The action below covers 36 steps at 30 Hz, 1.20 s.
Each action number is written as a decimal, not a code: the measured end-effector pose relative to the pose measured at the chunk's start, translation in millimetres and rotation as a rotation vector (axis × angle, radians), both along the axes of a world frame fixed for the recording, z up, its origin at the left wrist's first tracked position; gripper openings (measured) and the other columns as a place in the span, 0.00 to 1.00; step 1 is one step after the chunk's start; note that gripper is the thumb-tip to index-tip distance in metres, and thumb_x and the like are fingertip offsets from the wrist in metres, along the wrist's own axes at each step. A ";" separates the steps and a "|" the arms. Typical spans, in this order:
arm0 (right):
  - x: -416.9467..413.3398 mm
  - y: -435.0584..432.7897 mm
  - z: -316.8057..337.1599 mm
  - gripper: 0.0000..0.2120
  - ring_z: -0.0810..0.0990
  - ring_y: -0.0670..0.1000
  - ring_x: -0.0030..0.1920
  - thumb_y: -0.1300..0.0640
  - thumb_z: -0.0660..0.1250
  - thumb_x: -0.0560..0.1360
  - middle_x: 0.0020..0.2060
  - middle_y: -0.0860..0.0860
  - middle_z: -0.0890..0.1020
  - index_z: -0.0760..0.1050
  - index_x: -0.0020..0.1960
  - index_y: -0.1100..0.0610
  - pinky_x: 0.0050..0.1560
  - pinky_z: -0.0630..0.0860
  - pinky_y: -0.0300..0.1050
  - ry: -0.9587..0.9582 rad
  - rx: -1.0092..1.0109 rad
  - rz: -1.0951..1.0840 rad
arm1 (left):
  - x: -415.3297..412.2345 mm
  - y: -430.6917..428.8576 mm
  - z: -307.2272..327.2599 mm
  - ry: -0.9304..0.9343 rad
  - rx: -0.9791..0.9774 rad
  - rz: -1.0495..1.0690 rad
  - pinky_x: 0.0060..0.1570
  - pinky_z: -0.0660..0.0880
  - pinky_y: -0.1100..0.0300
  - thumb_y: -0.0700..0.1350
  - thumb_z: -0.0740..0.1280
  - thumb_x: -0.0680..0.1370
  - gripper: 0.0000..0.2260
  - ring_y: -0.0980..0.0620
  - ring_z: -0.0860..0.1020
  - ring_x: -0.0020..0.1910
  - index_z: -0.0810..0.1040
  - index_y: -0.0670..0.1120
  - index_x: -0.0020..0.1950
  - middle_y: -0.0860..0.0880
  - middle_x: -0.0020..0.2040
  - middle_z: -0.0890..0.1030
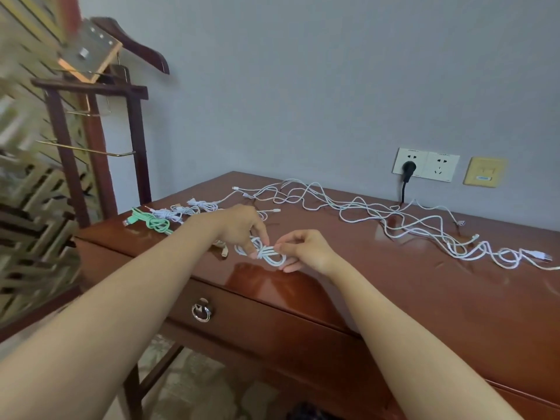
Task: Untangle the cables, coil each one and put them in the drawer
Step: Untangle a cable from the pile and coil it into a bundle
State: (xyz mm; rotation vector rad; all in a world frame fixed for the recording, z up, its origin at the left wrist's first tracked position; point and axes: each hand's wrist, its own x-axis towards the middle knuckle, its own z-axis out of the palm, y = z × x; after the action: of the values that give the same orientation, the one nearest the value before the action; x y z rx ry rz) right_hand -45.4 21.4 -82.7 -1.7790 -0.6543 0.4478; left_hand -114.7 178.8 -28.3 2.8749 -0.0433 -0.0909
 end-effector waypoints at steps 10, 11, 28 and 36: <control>-1.4 2.2 4.2 0.03 0.74 0.45 0.25 0.57 0.67 0.74 0.35 0.51 0.79 0.77 0.46 0.56 0.23 0.68 0.34 -0.197 -0.261 0.036 | 7.3 4.1 -6.5 0.147 -0.044 0.037 0.58 0.75 0.49 0.38 0.74 0.71 0.16 0.48 0.76 0.57 0.80 0.48 0.57 0.48 0.57 0.79; -1.1 1.2 5.3 0.04 0.74 0.45 0.26 0.56 0.67 0.74 0.37 0.51 0.79 0.77 0.46 0.55 0.24 0.68 0.34 -0.193 -0.273 0.053 | 8.4 2.1 -4.6 0.170 -0.017 0.039 0.59 0.74 0.50 0.39 0.73 0.71 0.17 0.48 0.76 0.58 0.79 0.48 0.59 0.48 0.59 0.78; 46.3 -83.5 30.7 0.05 0.76 0.46 0.30 0.58 0.60 0.78 0.40 0.49 0.79 0.75 0.48 0.53 0.29 0.71 0.35 -0.269 -0.456 -0.131 | 49.3 -82.3 29.1 0.202 0.132 -0.015 0.55 0.70 0.58 0.32 0.53 0.75 0.24 0.45 0.73 0.61 0.73 0.50 0.66 0.44 0.64 0.72; 67.8 -146.3 16.5 0.07 0.71 0.46 0.29 0.62 0.63 0.75 0.30 0.48 0.75 0.76 0.40 0.53 0.24 0.66 0.34 -0.237 -0.464 -0.293 | 79.0 -142.8 11.4 0.203 0.133 -0.115 0.57 0.68 0.61 0.35 0.55 0.78 0.21 0.47 0.71 0.65 0.72 0.49 0.68 0.45 0.67 0.71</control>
State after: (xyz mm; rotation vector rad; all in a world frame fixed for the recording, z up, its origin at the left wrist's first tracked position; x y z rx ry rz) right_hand 22.4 -125.0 -66.2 -2.3530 -0.4609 0.1961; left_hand -35.7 36.0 -16.9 2.9774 -0.1701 -0.4226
